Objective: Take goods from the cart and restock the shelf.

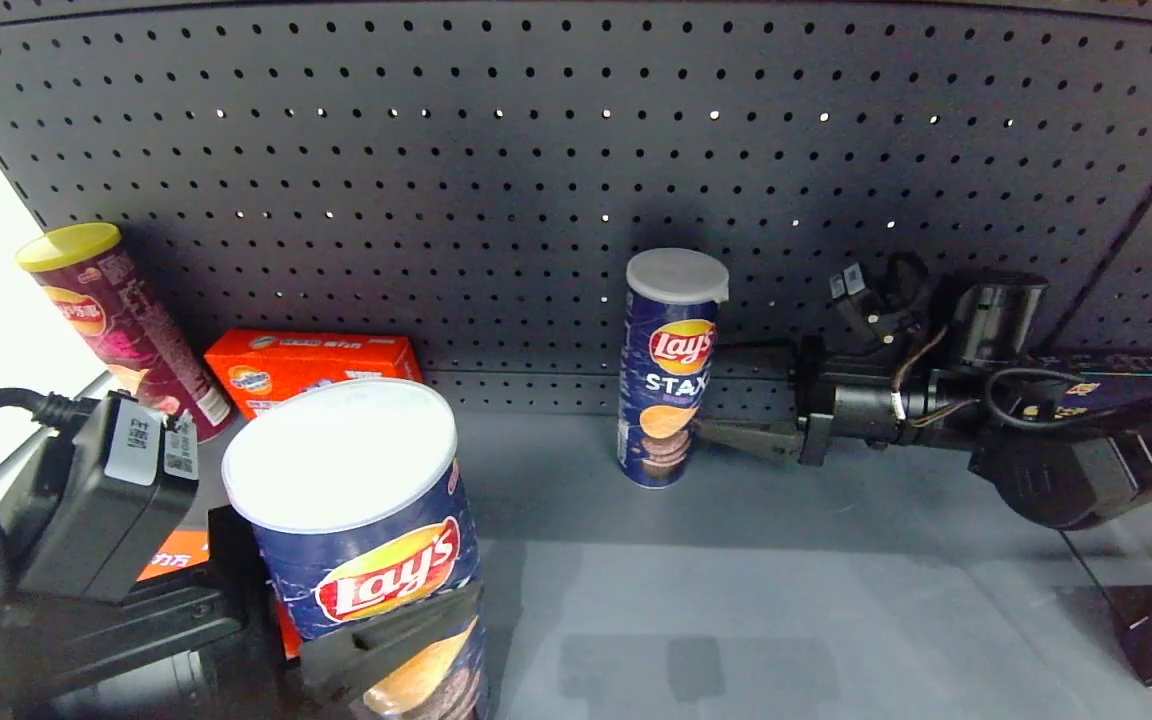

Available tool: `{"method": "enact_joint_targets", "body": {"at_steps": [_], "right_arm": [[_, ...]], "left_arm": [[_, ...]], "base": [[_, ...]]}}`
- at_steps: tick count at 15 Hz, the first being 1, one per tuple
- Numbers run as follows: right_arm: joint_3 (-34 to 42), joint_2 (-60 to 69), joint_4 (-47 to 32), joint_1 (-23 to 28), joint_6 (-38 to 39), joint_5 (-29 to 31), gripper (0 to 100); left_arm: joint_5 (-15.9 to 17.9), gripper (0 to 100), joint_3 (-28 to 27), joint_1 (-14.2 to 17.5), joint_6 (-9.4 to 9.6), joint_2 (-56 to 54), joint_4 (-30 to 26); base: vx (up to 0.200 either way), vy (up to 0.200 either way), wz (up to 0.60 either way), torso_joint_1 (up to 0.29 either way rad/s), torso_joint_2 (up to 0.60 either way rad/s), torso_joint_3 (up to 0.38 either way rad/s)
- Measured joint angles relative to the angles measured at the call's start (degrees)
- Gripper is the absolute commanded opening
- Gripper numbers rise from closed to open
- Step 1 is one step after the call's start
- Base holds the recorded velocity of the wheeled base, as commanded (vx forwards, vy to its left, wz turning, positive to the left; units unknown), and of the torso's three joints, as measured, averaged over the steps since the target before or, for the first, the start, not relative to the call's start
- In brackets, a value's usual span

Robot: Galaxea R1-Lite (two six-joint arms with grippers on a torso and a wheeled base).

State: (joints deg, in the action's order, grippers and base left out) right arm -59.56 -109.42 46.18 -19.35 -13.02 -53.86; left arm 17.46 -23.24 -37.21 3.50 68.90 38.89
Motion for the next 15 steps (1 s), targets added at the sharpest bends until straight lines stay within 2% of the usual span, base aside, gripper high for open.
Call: {"method": "enact_joint_targets", "body": {"at_steps": [15], "right_arm": [[-6.6,-10.0,0.3,-3.1,-0.7,0.0,100]], "left_arm": [[0.0,0,0.5,1.2,0.00,0.8,0.0]], "base": [[0.000,0.000,0.00,0.000,0.00,0.000]]}}
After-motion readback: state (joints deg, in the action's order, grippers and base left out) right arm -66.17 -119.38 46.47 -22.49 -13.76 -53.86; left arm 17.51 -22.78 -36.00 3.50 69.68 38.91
